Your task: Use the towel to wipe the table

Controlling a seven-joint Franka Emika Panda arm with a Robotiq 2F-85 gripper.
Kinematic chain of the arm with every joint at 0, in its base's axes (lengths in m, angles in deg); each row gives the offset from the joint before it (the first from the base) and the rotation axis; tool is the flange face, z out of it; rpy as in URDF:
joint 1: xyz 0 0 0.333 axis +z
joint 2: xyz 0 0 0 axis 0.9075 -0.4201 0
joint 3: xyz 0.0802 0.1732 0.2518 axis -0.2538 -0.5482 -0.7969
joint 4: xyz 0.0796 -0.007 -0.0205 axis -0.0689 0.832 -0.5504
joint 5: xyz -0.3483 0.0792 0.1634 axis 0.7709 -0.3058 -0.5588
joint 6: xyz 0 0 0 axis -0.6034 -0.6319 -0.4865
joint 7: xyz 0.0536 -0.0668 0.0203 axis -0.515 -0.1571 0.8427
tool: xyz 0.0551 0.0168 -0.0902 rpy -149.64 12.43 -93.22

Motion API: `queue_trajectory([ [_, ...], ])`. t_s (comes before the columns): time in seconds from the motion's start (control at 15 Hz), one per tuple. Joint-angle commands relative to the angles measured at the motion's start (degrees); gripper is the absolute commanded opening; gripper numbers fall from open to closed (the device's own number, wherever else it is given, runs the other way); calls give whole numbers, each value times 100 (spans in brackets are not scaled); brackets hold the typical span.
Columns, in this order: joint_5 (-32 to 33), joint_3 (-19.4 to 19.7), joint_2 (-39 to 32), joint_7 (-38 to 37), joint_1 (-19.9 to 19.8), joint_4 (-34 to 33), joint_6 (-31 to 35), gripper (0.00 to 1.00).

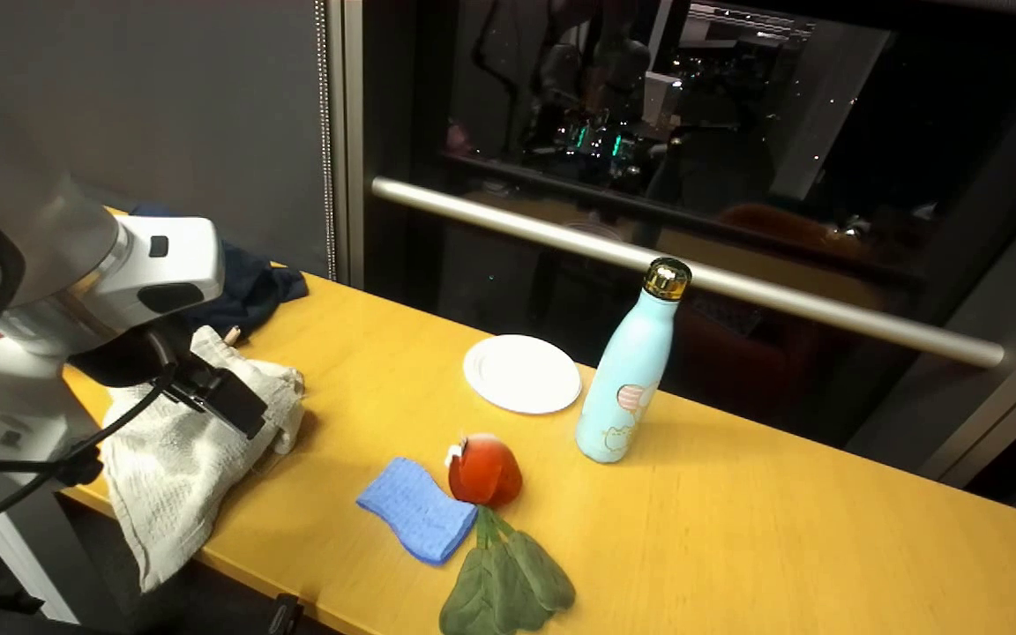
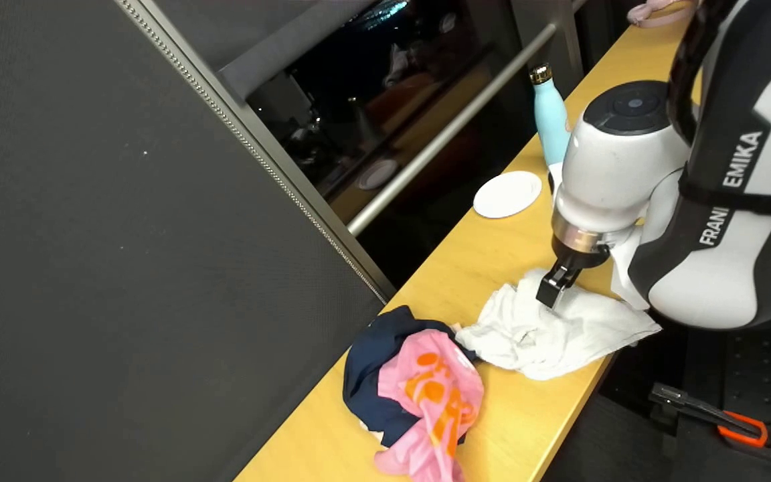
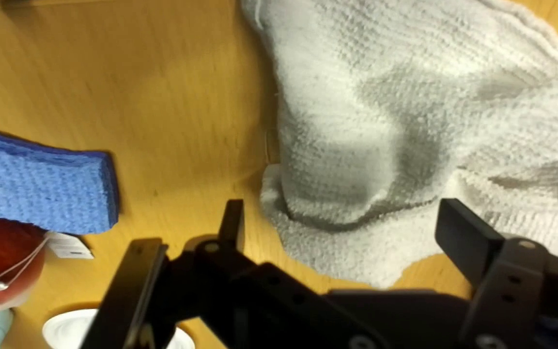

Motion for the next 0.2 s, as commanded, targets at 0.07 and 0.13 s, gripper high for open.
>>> queue_trajectory([
  [0.07, 31, 445, 765, 283, 133, 378, -102, 100],
  [0.13, 6, 510, 795, 305, 157, 379, -114, 100],
])
